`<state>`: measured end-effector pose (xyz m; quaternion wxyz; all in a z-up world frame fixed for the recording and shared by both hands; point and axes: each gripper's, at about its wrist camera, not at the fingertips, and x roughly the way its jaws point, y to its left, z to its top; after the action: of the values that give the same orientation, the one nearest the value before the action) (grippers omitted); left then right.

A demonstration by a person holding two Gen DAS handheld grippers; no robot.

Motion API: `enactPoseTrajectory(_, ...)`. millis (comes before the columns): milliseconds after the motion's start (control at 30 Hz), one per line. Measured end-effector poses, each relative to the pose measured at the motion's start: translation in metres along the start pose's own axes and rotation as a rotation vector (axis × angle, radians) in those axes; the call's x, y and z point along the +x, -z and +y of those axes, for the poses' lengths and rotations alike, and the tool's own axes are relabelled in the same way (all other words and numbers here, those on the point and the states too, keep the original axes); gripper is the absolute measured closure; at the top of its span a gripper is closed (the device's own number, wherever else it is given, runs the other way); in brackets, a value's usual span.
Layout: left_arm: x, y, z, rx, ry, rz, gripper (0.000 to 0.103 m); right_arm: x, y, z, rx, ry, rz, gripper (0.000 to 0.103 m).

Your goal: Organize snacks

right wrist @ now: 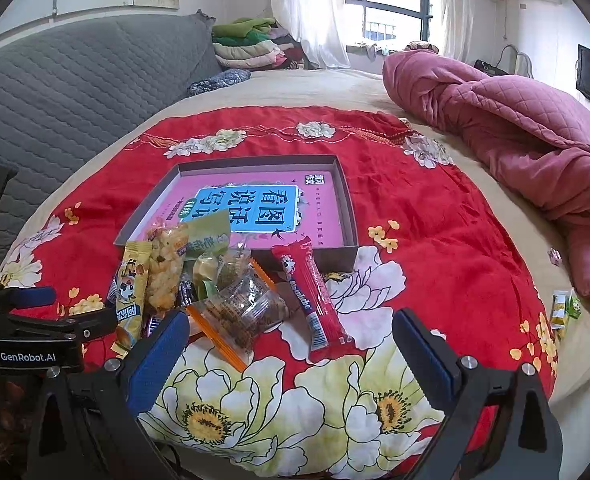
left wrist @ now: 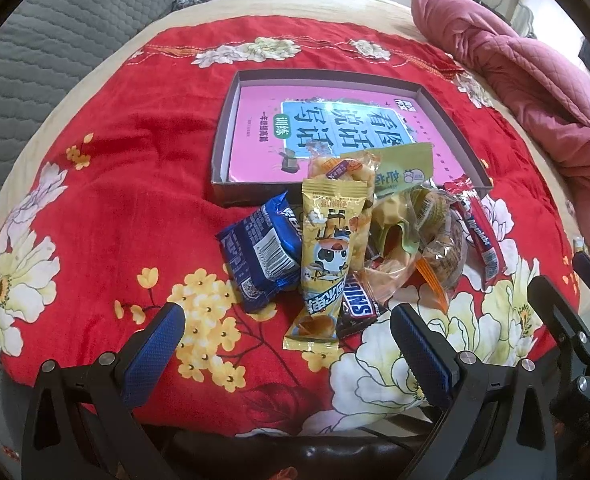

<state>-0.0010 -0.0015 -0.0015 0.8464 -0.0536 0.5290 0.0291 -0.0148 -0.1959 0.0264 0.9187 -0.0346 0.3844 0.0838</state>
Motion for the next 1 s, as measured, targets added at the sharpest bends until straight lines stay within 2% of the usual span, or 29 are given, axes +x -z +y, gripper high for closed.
enactPoseTrajectory(1000,-0.0004,-0.0020,0.0038,-0.008,-0.009,-0.006,0.001,0.0019,-0.0010,0.0008,0.006,-0.008,0.000,0.001)
